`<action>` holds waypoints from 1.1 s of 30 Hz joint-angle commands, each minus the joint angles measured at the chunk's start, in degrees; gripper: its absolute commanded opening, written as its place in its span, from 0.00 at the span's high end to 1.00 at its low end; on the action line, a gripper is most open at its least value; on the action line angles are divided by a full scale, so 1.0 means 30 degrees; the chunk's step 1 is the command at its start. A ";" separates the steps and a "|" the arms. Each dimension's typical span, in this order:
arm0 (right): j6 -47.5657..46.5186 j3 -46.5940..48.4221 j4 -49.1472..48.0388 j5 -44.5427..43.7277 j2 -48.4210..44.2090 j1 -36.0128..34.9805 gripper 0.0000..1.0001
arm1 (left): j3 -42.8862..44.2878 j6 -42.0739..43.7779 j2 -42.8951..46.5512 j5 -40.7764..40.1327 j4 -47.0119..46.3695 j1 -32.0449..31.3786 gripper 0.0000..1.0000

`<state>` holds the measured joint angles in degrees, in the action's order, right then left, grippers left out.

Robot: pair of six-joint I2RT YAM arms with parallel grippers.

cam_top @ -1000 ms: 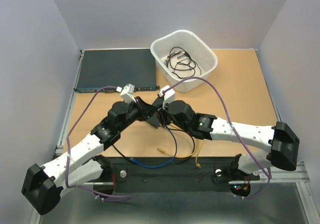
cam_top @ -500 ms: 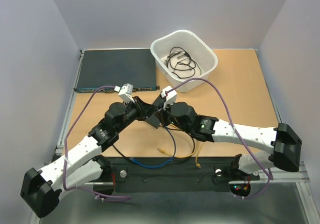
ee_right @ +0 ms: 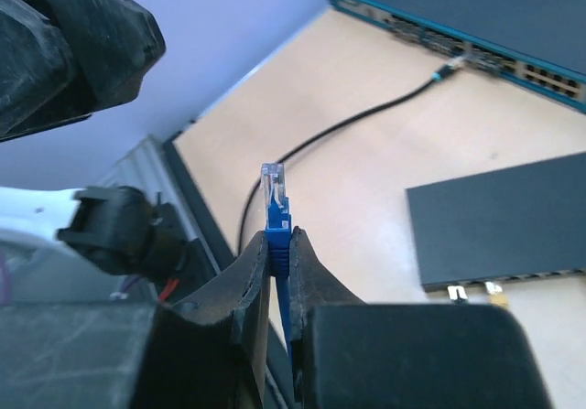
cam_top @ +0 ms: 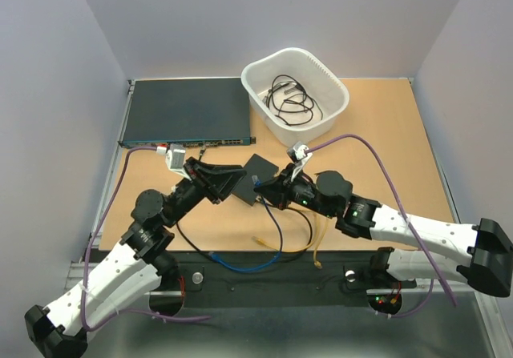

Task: Insert the plug into the switch port

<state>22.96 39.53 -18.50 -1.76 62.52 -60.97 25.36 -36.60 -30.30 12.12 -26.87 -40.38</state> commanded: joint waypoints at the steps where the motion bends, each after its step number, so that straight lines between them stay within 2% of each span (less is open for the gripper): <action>1: 0.1280 -0.0255 -0.2766 0.2781 -0.0917 -0.0009 1.00 | -0.0515 0.0686 0.0638 0.1467 -0.2731 0.0101 0.59; 13: 0.2161 -0.0637 -0.5228 0.6240 -0.1065 -0.0009 1.00 | -0.1189 0.0804 0.0317 0.3312 -0.3990 0.0101 0.59; 21: 0.2044 -0.0549 -0.5522 0.6447 -0.0802 -0.0009 1.00 | -0.1570 0.0716 0.0433 0.4221 -0.4871 0.0072 0.60; 33: 0.1868 -0.0022 -0.5786 0.6504 -0.0216 -0.0009 0.99 | -0.1687 0.0715 0.0023 0.5189 -0.5076 0.0101 0.71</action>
<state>28.53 38.39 -31.64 16.64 61.89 -60.97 20.99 -35.35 -30.48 25.61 -38.15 -40.38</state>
